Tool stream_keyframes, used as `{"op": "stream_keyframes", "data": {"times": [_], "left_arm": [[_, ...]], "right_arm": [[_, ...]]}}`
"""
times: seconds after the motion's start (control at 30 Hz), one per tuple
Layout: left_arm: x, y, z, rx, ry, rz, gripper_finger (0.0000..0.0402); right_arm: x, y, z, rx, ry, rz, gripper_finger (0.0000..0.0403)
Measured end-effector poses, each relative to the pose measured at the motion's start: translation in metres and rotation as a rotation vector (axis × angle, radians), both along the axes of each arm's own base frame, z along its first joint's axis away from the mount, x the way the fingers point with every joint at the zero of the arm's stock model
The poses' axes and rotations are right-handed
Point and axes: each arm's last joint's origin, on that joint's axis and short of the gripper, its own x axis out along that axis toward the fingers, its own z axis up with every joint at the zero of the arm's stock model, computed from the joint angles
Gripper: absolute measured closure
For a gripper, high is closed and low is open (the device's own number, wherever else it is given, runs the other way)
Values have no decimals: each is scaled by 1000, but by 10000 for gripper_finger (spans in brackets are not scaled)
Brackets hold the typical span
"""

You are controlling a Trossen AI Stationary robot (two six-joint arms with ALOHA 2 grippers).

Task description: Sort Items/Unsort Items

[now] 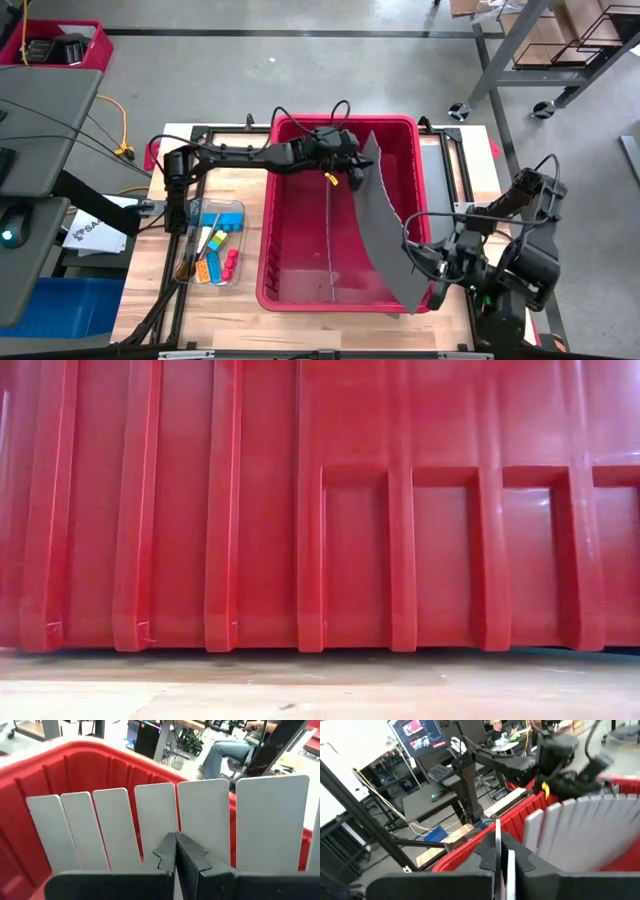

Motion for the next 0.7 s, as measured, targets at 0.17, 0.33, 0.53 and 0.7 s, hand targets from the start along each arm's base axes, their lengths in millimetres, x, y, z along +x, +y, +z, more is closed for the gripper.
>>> {"op": "stream_keyframes", "data": {"times": [0.17, 0.33, 0.53, 0.7], "left_arm": [[1, -5, -1, 33, 11, 4, 401], [3, -3, 5, 72, -44, 39, 402], [11, 4, -5, 88, -92, 53, 402], [21, 9, -1, 131, -103, 57, 402]], "right_arm": [[-3, -4, 17, -91, 25, 18, 403], [-5, -9, 32, -149, 43, 29, 403], [-6, -10, 33, -197, 67, 36, 403], [-2, -14, 33, -220, 86, 24, 403]]}}
